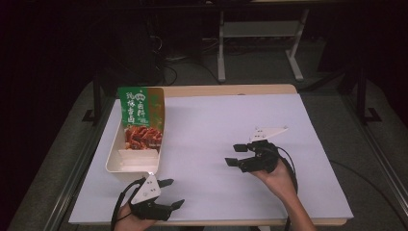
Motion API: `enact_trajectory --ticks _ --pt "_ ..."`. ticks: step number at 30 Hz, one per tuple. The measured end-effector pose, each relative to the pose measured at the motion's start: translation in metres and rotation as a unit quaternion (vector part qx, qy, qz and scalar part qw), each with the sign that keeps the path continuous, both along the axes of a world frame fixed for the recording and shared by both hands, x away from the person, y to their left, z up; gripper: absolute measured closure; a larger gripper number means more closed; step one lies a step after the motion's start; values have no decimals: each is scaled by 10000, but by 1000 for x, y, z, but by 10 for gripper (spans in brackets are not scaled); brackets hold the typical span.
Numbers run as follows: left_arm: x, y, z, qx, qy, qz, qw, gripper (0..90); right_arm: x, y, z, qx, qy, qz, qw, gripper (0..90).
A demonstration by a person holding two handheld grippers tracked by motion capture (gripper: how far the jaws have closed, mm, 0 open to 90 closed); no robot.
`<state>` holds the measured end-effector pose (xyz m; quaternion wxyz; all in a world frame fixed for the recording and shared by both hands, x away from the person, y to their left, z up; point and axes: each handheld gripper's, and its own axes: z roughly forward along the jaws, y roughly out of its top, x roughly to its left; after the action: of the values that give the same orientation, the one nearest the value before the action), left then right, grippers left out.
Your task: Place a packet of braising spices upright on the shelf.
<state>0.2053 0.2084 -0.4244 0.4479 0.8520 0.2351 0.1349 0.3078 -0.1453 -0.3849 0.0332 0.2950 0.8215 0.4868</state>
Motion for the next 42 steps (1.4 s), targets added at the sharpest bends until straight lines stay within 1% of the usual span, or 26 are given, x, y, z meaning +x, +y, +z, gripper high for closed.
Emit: enact_trajectory --ticks 6,10,25,26,31,37,42 --pt "0 1 0 -2 -3 6 10000 273 -7 -13 -7 -32 41 -94 9999 344" --pt "1 1 0 -1 0 18 10000 273 -11 -21 -10 -12 91 -159 9998 338" --pt "0 1 -1 -2 -6 36 10000 273 -28 -43 -24 34 157 -330 9993 331" --pt "1 2 -1 12 -5 38 10000 273 -30 -46 -26 31 166 -363 9992 330" --pt "0 1 -1 18 -8 48 10000 274 -33 -50 -31 7 235 -394 9989 326" --pt "1 2 -1 38 -18 53 10000 275 -40 -57 -35 43 208 -465 9987 320" --pt "0 2 -1 38 -13 52 10000 274 -46 -62 -39 38 242 -503 9984 313"
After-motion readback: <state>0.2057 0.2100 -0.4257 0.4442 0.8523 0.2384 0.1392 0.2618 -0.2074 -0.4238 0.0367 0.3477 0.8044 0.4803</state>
